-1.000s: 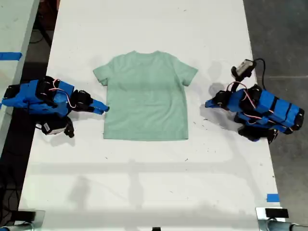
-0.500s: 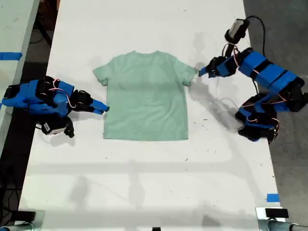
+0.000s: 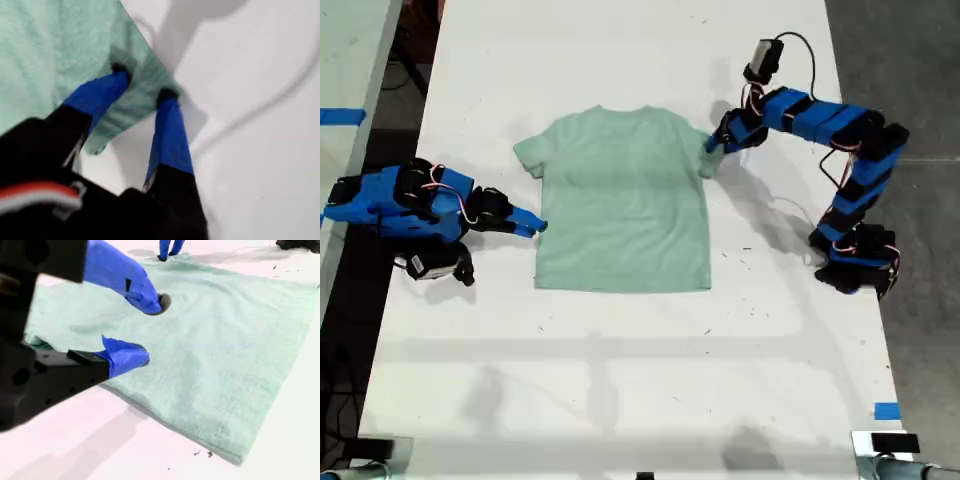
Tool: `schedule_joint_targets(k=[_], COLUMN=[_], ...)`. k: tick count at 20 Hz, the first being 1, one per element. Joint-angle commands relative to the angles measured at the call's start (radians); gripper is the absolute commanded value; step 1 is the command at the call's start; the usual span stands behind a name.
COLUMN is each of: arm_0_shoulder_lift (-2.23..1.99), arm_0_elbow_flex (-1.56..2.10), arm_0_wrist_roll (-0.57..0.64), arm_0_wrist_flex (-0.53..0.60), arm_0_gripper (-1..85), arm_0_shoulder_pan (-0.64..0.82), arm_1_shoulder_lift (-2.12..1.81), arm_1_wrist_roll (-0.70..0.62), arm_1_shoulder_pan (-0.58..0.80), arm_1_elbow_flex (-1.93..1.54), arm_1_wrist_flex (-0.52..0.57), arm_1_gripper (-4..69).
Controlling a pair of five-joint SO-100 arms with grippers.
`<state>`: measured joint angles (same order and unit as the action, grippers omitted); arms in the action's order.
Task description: Fold t shirt
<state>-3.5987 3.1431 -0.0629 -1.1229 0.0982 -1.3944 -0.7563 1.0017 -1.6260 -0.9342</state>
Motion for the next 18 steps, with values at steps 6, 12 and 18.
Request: schedule_joint_targets(k=[6, 12, 18], arm_0_shoulder_lift=[-0.008, -0.008, -0.008], arm_0_elbow_flex=[-0.009, -0.009, -0.009], arm_0_wrist_roll=[0.005, 0.005, 0.005], arm_0_wrist_flex=[-0.002, -0.002, -0.002], arm_0_gripper=[13.0, 13.0, 13.0], arm_0_shoulder_pan=[0.011, 0.011, 0.011], arm_1_shoulder_lift=[-0.097, -0.258, -0.029], arm_1_wrist_roll=[0.008, -0.049, -0.061], arm_1_shoulder_pan=[-0.020, -0.311, -0.518], arm_1_elbow_flex=[0.147, 0.302, 0.471], arm_1_wrist_flex=[-0.130, -0.060, 0.089], arm_1_gripper=[-0.8, -0.8, -0.8])
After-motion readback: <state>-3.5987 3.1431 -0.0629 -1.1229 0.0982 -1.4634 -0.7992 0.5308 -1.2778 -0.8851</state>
